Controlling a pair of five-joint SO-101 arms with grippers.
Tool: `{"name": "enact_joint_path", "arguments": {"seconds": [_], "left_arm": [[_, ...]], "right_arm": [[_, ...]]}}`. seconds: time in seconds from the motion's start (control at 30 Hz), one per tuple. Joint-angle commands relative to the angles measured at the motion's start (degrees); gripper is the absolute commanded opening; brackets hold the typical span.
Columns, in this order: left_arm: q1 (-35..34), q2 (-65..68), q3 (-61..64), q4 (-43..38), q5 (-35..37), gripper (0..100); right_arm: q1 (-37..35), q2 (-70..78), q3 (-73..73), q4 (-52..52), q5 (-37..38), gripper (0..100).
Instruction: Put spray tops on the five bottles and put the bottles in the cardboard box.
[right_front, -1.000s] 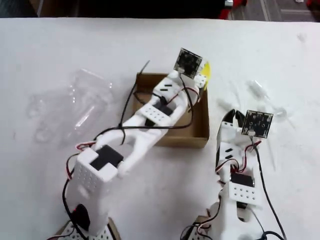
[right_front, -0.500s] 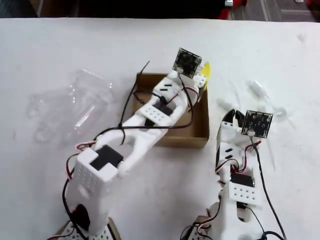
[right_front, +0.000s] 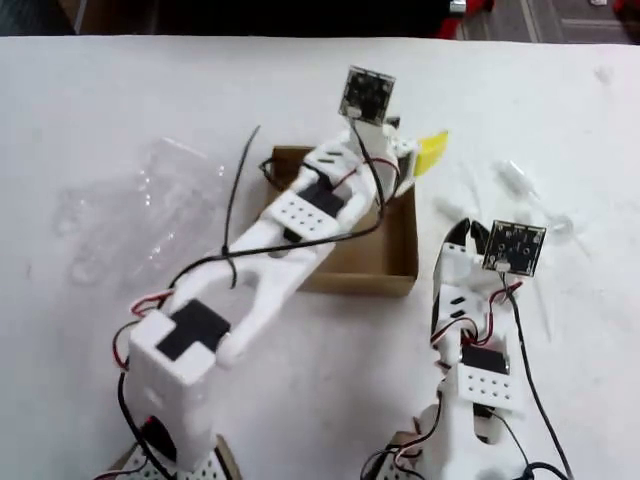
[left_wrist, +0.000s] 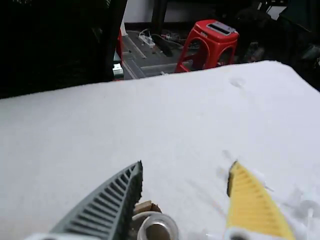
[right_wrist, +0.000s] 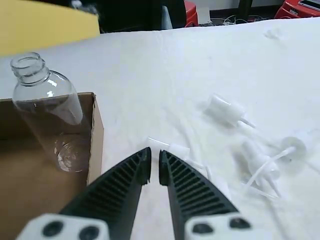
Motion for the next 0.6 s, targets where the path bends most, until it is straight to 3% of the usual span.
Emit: {"name": "enact_joint_path", "arguments": {"seconds": [0.0,0.13,0.27,0.47,0.57], "left_arm": [[-1.10,-11.65,-3.16,5.54,0.97,25],[-1.10,-23.08,-3.25,14.24,0.97,26],[-3.38,-34.68,-3.60,28.57,0.62,26],[-13.41,-45.67,-3.60,47.65,0.53,26],[-20.09,-48.48,-3.16,57.05,-3.43,25]], "right_arm": [[-0.66,0.22,-2.55,-1.36,0.00,2.1],[-0.66,0.22,-2.55,-1.36,0.09,2.1],[-0.75,0.22,-2.55,-1.36,0.09,2.1],[-0.75,0.22,-2.55,-1.27,0.09,2.1],[-0.75,0.22,-2.55,-1.19,0.09,2.1]]}}
